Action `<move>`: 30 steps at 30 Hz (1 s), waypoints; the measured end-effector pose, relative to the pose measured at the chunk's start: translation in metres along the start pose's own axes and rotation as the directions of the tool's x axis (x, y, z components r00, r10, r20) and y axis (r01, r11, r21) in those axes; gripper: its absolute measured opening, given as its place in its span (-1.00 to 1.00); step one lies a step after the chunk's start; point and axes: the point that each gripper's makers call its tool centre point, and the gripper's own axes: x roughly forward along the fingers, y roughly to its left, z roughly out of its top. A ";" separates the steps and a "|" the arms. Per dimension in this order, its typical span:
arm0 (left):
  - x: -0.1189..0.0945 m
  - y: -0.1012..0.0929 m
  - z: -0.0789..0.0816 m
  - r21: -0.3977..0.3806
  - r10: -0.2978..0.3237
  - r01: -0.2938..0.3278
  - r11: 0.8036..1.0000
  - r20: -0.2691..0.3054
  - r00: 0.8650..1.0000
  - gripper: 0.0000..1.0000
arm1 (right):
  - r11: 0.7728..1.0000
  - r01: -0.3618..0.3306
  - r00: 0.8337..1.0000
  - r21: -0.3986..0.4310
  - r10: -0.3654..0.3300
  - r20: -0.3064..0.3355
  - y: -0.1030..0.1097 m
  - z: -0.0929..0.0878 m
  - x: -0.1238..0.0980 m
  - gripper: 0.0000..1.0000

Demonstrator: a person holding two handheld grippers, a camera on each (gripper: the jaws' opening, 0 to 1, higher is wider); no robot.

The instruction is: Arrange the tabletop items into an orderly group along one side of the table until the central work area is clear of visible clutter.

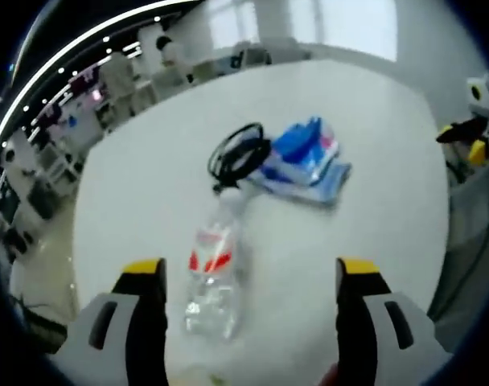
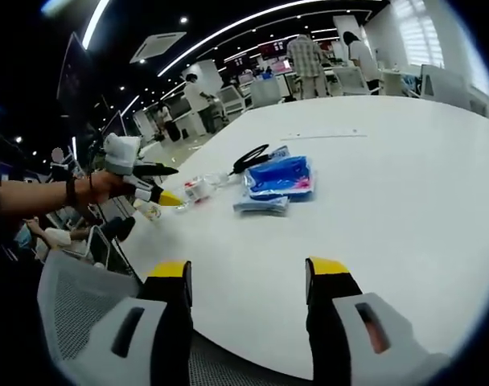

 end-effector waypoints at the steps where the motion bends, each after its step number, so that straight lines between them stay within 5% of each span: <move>1: 0.004 0.000 0.001 0.000 -0.012 0.012 1.000 -0.006 1.000 0.65 | 1.000 0.001 1.000 0.001 -0.001 -0.002 0.000 0.000 0.000 0.14; 7: 0.032 0.006 -0.004 0.001 -0.060 0.060 0.998 -0.077 0.995 0.55 | 1.000 -0.002 1.000 0.025 0.002 -0.001 -0.002 -0.001 0.000 0.12; 11: 0.045 0.008 -0.007 0.066 -0.049 0.059 0.996 -0.144 0.988 0.42 | 1.000 -0.004 1.000 0.027 0.005 -0.012 -0.002 -0.004 0.000 0.12; 14: 0.056 0.010 -0.015 0.005 -0.062 0.063 0.998 -0.169 0.984 0.29 | 1.000 -0.005 1.000 0.030 0.006 -0.015 -0.002 -0.004 0.001 0.11; 18: 0.062 0.014 -0.014 0.022 -0.051 0.056 0.998 -0.170 0.984 0.12 | 0.999 -0.002 1.000 0.035 0.002 -0.015 -0.004 -0.003 0.001 0.10; 20: 0.064 0.024 -0.014 0.063 -0.015 0.028 0.998 -0.187 0.982 -0.19 | 0.999 -0.003 1.000 0.043 0.004 -0.013 -0.006 -0.003 0.002 0.08; 22: 0.067 0.025 -0.014 -0.020 -0.039 0.036 0.999 -0.179 0.983 -0.21 | 0.999 0.000 1.000 0.047 0.001 -0.022 -0.006 -0.005 0.002 0.04; 26: 0.065 0.026 -0.014 0.033 -0.048 0.055 0.998 -0.173 0.984 -0.23 | 0.999 0.002 1.000 0.049 -0.001 -0.015 -0.007 -0.003 0.003 0.02; 30: 0.065 0.027 -0.014 0.005 -0.046 0.048 0.999 -0.177 0.983 -0.24 | 0.999 0.004 1.000 0.054 -0.004 -0.013 -0.007 -0.004 0.003 0.00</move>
